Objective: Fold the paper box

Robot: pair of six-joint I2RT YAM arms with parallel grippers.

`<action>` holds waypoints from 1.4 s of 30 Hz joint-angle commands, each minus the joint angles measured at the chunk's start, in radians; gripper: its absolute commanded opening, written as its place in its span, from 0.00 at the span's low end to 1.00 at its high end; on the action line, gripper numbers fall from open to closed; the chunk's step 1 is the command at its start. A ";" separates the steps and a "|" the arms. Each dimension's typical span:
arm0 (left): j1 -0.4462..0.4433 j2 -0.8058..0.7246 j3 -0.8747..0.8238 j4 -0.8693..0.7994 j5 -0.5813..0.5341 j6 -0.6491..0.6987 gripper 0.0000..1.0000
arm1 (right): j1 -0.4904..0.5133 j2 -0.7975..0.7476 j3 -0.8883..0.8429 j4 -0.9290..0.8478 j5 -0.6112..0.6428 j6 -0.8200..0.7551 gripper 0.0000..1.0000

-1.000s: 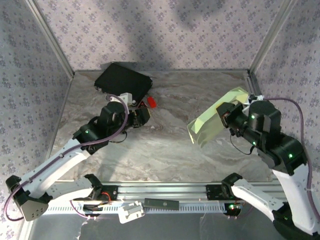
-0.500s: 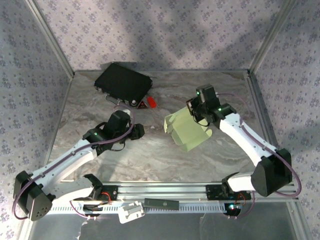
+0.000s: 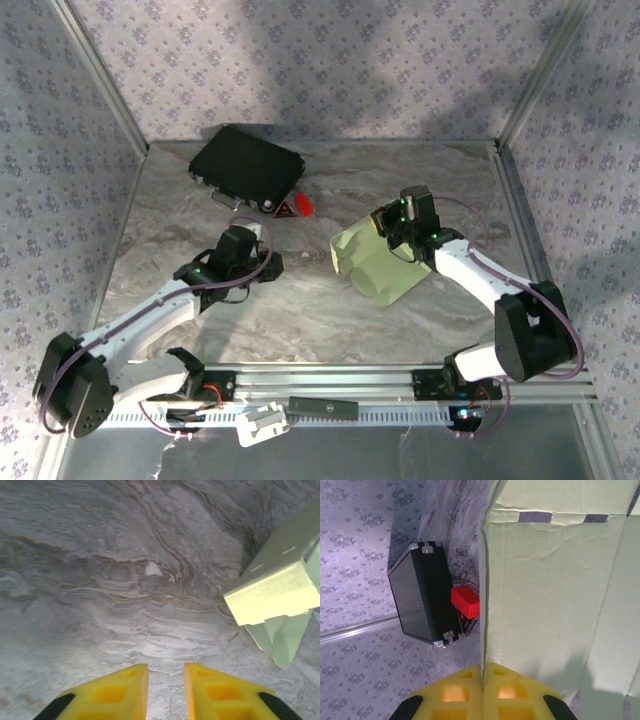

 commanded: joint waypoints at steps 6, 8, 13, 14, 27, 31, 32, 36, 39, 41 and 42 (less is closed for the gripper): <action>-0.105 0.028 0.107 0.201 0.049 -0.107 0.32 | 0.006 -0.018 -0.052 0.105 -0.009 -0.025 0.00; -0.136 0.058 0.189 0.139 0.009 -0.182 0.39 | 0.008 -0.026 -0.062 0.111 0.004 -0.011 0.00; -0.198 0.190 0.302 0.170 0.031 -0.420 0.42 | 0.020 -0.046 -0.070 0.126 0.025 0.010 0.00; -0.210 0.216 0.319 0.183 0.027 -0.454 0.42 | 0.021 -0.049 -0.071 0.130 0.027 0.016 0.00; -0.235 0.451 0.473 0.256 0.046 -0.624 0.46 | 0.019 -0.091 -0.105 0.156 0.016 0.060 0.00; -0.232 0.483 0.469 0.280 0.034 -0.634 0.46 | 0.017 -0.115 -0.128 0.168 0.024 0.081 0.00; -0.230 0.494 0.473 0.285 0.038 -0.633 0.45 | 0.020 -0.120 -0.133 0.175 0.026 0.085 0.00; -0.213 0.505 0.471 0.322 0.074 -0.597 0.43 | 0.017 -0.115 -0.151 0.197 0.019 0.087 0.00; -0.207 0.427 0.442 0.315 0.065 -0.536 0.44 | 0.006 -0.086 -0.184 0.260 -0.005 0.075 0.00; -0.201 0.348 0.430 0.240 0.037 -0.474 0.46 | -0.004 -0.070 -0.214 0.324 -0.022 0.079 0.00; -0.198 0.308 0.424 0.185 0.022 -0.436 0.46 | -0.008 -0.069 -0.224 0.344 -0.023 0.076 0.00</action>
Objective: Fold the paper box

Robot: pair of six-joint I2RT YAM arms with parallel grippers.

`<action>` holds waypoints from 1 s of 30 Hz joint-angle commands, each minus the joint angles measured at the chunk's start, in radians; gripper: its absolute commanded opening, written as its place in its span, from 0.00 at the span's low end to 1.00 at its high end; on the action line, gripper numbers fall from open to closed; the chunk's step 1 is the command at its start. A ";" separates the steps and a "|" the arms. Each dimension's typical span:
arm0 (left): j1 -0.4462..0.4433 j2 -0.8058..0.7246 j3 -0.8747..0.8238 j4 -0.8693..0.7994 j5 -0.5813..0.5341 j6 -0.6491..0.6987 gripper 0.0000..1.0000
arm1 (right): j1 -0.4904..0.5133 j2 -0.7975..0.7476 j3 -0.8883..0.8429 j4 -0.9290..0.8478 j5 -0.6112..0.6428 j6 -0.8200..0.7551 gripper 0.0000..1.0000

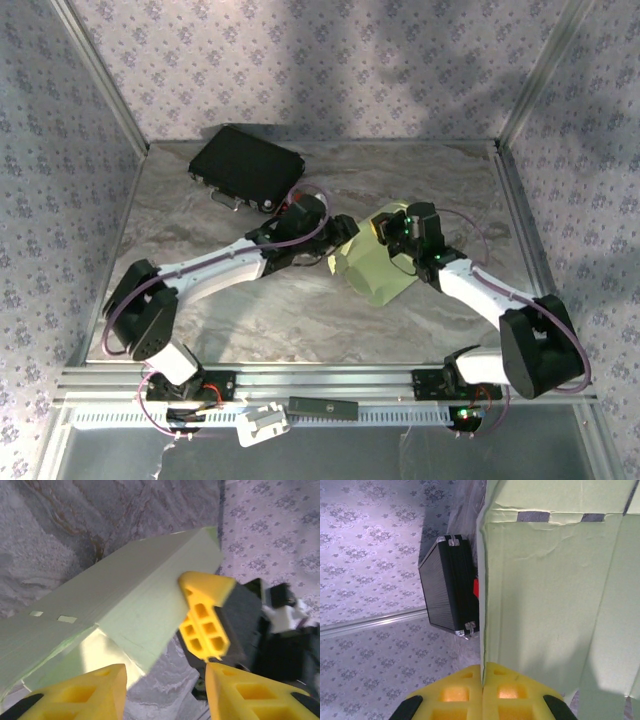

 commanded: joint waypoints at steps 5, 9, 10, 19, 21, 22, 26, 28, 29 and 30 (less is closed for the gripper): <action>0.093 -0.258 -0.123 -0.212 -0.042 0.224 0.45 | -0.018 0.022 -0.071 0.158 0.003 -0.011 0.00; 0.204 -0.284 -0.317 -0.073 0.049 0.286 0.41 | -0.016 0.066 -0.115 0.277 0.008 0.022 0.00; 0.214 -0.279 -0.331 -0.066 0.058 0.303 0.39 | -0.014 0.074 -0.118 0.282 0.006 0.024 0.00; 0.196 -0.110 -0.373 0.148 0.151 0.462 0.21 | -0.020 0.072 -0.146 0.257 -0.005 -0.025 0.00; 0.181 -0.062 -0.363 0.187 0.159 0.538 0.16 | -0.026 0.073 -0.142 0.248 -0.015 -0.031 0.00; 0.169 -0.044 -0.360 0.204 0.153 0.577 0.16 | -0.029 0.074 -0.139 0.244 -0.018 -0.034 0.00; 0.126 0.026 -0.363 0.304 0.154 0.731 0.13 | -0.035 0.087 -0.129 0.244 -0.037 -0.038 0.00; 0.115 0.053 -0.374 0.362 0.156 0.786 0.12 | -0.037 0.088 -0.127 0.245 -0.043 -0.037 0.00; 0.111 0.068 -0.386 0.400 0.157 0.807 0.12 | -0.037 0.088 -0.126 0.246 -0.044 -0.038 0.00; 0.109 0.083 -0.397 0.450 0.172 0.827 0.12 | -0.037 0.089 -0.126 0.247 -0.046 -0.037 0.00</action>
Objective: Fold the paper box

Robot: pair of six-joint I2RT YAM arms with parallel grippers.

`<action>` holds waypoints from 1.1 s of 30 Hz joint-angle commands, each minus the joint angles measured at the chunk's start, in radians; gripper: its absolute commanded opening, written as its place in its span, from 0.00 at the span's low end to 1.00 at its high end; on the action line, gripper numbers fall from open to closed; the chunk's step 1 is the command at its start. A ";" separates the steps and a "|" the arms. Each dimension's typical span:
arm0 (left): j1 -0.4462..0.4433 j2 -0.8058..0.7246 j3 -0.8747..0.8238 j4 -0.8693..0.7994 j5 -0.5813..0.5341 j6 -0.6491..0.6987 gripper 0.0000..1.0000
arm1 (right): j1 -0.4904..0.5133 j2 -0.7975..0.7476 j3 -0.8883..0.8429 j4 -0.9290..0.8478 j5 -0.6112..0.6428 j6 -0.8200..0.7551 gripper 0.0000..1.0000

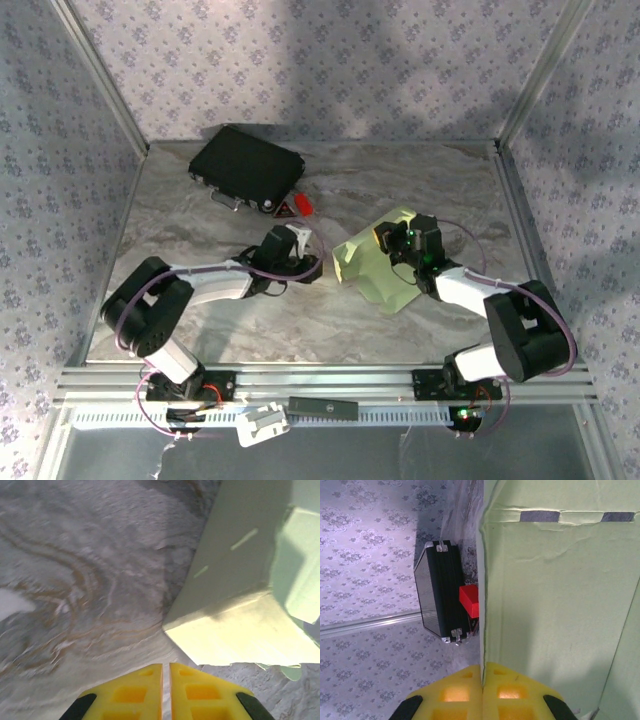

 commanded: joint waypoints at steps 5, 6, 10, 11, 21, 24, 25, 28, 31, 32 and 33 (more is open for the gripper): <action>-0.027 0.080 -0.039 0.354 0.064 0.147 0.15 | -0.008 0.010 0.001 0.021 -0.022 -0.020 0.00; -0.034 0.088 -0.033 0.356 0.055 0.149 0.15 | -0.008 0.011 -0.001 0.028 -0.022 -0.020 0.00; -0.062 0.113 -0.021 0.406 0.056 0.151 0.16 | -0.010 0.017 -0.008 0.059 -0.029 -0.012 0.00; -0.070 0.117 -0.015 0.410 0.058 0.152 0.17 | -0.009 0.016 -0.010 0.063 -0.029 -0.010 0.00; -0.126 0.112 -0.020 0.447 -0.095 0.143 0.21 | 0.009 0.014 -0.112 0.271 0.070 0.072 0.00; -0.124 0.104 -0.026 0.442 -0.135 0.146 0.22 | 0.056 0.012 -0.133 0.313 0.167 0.115 0.00; -0.123 0.100 -0.026 0.433 -0.146 0.152 0.22 | 0.083 0.009 -0.136 0.315 0.214 0.133 0.00; -0.110 0.096 -0.023 0.410 -0.152 0.169 0.21 | 0.171 0.010 -0.143 0.341 0.369 0.181 0.00; -0.074 0.084 -0.031 0.399 -0.152 0.177 0.21 | 0.229 0.015 -0.138 0.356 0.477 0.210 0.00; -0.055 0.079 -0.036 0.404 -0.139 0.180 0.21 | 0.245 0.014 -0.136 0.347 0.516 0.225 0.00; -0.035 0.076 -0.039 0.404 -0.121 0.181 0.21 | 0.260 0.012 -0.135 0.339 0.548 0.235 0.00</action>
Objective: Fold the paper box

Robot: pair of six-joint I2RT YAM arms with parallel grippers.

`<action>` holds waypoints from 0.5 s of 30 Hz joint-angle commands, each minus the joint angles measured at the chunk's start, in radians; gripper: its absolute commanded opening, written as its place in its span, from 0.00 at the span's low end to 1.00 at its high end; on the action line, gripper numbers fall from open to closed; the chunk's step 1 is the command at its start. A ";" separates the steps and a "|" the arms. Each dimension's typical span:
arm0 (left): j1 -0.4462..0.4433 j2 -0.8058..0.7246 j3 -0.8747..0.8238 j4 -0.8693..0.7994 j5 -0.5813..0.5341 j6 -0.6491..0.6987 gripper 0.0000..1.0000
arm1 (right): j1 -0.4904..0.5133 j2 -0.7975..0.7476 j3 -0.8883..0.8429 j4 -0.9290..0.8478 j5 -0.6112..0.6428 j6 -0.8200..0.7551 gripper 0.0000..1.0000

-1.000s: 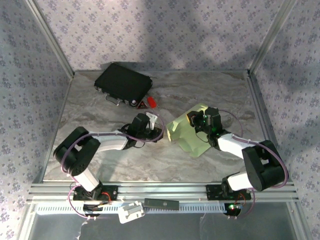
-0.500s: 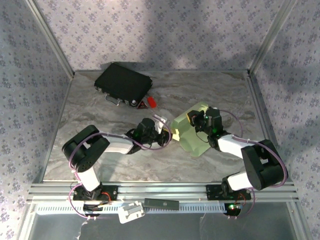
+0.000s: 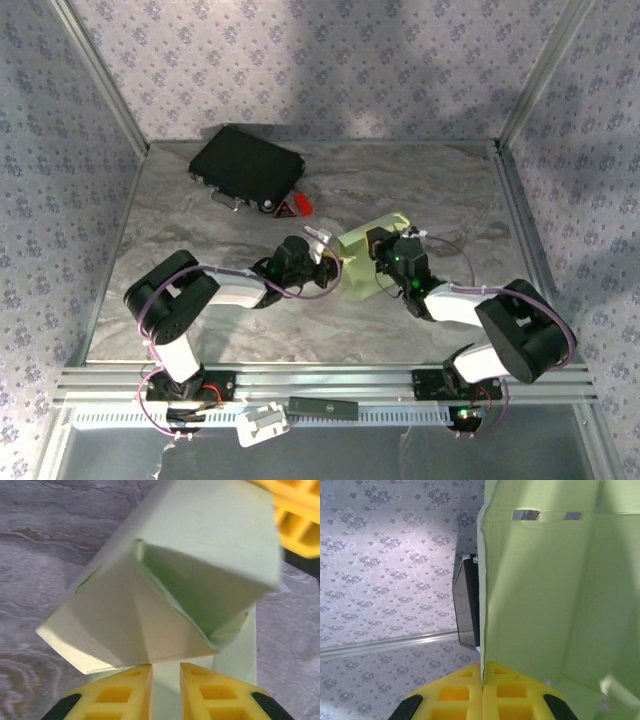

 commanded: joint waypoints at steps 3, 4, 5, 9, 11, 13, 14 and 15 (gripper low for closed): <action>0.095 -0.039 0.003 0.005 0.053 0.054 0.21 | 0.069 0.014 0.011 -0.020 0.245 0.099 0.00; 0.112 -0.038 0.008 -0.010 0.066 0.066 0.21 | 0.082 0.024 0.019 -0.033 0.265 0.122 0.00; 0.123 -0.037 0.015 -0.023 0.080 0.082 0.21 | 0.092 0.041 0.029 -0.035 0.283 0.142 0.00; 0.160 -0.023 0.045 -0.071 0.110 0.134 0.21 | 0.100 0.127 0.085 -0.021 0.302 0.196 0.00; 0.179 -0.019 0.057 -0.092 0.117 0.155 0.21 | 0.098 0.183 0.125 -0.012 0.296 0.208 0.00; 0.203 -0.019 0.064 -0.103 0.137 0.158 0.22 | 0.092 0.222 0.158 -0.009 0.287 0.202 0.00; 0.210 -0.022 0.064 -0.104 0.147 0.158 0.22 | 0.090 0.244 0.169 0.005 0.282 0.191 0.00; 0.219 -0.025 0.061 -0.105 0.152 0.160 0.22 | 0.088 0.258 0.176 0.019 0.280 0.184 0.00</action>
